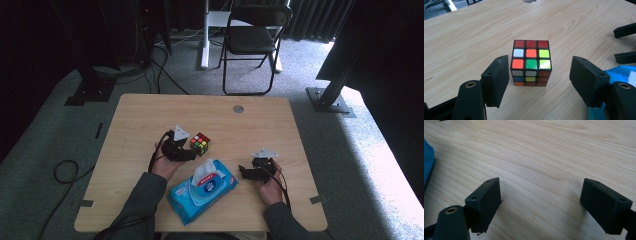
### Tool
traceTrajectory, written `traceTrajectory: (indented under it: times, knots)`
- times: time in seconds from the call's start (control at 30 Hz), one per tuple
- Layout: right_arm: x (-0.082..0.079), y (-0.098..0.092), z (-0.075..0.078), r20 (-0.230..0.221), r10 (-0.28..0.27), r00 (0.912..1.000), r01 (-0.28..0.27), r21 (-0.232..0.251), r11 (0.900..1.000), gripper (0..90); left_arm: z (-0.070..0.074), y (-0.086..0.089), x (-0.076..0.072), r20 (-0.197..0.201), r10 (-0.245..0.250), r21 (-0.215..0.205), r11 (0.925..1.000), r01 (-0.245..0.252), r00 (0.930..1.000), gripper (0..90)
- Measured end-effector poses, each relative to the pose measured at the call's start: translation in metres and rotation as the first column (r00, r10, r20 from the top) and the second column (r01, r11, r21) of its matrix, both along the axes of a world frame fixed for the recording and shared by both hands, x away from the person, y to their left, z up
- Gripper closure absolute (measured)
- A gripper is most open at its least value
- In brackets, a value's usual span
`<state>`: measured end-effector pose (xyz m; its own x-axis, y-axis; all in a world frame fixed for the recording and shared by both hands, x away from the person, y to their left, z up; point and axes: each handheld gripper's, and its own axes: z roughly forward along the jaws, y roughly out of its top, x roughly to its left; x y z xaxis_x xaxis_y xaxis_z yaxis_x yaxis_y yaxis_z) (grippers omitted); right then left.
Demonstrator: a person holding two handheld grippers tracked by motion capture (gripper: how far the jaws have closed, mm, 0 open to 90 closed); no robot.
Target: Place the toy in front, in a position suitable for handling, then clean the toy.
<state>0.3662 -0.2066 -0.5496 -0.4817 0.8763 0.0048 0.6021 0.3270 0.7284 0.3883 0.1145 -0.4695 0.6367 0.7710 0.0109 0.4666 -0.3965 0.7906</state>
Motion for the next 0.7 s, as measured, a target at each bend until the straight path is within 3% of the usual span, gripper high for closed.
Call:
traceTrajectory:
  times: [0.53,0.7]
  knots:
    - [0.001,0.0,0.0,0.001,0.001,1.0,-0.001,0.0,1.0,16.5,0.005,0.006,-0.02,-0.003,0.0,0.008,1.0,0.0,1.0,32.3]
    - [0.001,0.0,0.0,0.001,0.0,1.0,0.0,0.001,1.0,16.5,0.009,0.005,-0.026,-0.002,-0.013,-0.019,0.9997,0.013,0.9999,32.3]
